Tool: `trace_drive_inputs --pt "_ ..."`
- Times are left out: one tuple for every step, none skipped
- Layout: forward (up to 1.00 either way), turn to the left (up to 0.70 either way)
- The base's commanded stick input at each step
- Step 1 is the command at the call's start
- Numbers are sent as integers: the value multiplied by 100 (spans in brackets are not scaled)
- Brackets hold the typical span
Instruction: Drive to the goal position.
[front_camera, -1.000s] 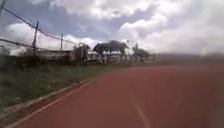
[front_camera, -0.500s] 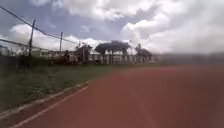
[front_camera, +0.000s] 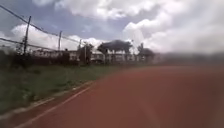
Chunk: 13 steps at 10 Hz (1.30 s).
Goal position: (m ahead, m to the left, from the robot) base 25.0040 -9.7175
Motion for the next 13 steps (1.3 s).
trace_drive_inputs --pt "100 0" --pt "100 -23" --pt "100 -31" --pt "100 -35" --pt "100 -35" --pt "100 -35" --pt "100 -35" --pt "100 -35" --pt "100 -35" --pt "100 -35" --pt "100 -34" --pt "100 -17" --pt "100 0"
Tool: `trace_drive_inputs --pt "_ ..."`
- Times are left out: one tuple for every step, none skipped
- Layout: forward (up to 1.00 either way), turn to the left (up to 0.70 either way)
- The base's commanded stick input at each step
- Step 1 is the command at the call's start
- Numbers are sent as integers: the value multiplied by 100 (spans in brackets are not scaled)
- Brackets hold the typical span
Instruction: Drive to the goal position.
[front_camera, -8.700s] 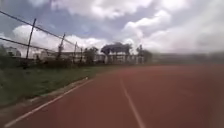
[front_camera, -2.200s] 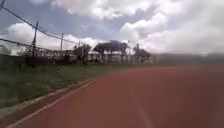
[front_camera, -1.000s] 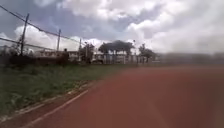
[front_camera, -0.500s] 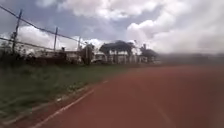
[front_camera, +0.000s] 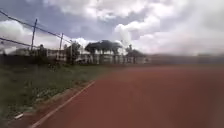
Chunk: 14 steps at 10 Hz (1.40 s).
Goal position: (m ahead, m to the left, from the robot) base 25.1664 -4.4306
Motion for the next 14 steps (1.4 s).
trace_drive_inputs --pt "100 0" --pt "100 0" --pt "100 0" --pt "100 0" --pt "100 0" --pt "100 0" --pt "100 0" --pt "100 0" --pt "100 0" --pt "100 0" --pt "100 0" --pt "100 0" --pt "100 0" --pt "100 0"
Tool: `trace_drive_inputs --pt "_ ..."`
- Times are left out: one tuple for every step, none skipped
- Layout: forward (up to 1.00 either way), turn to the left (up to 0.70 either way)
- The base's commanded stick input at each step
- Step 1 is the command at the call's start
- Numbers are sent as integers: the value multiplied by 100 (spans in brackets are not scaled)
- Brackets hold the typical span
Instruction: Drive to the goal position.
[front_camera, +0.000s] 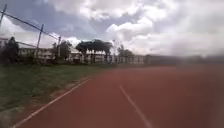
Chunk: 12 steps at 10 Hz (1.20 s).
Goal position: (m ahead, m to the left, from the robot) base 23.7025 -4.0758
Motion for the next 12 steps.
trace_drive_inputs --pt "100 0" --pt "100 0" --pt "100 0" --pt "100 0" --pt "100 0" --pt "100 0" --pt "100 0" --pt "100 0" --pt "100 0" --pt "100 0" --pt "100 0" --pt "100 0"
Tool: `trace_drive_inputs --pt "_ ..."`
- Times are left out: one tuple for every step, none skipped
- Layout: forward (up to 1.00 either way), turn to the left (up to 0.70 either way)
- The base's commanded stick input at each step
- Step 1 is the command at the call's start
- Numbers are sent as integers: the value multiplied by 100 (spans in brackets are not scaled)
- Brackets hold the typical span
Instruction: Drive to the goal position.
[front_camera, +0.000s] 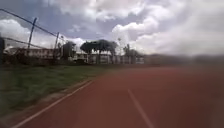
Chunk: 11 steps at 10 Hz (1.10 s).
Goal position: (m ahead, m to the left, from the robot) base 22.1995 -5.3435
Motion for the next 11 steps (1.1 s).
trace_drive_inputs --pt "100 0" --pt "100 0" --pt "100 0" --pt "100 0" --pt "100 0" --pt "100 0" --pt "100 -7" --pt "100 -29" --pt "100 -32" --pt "100 -32" --pt "100 -32"
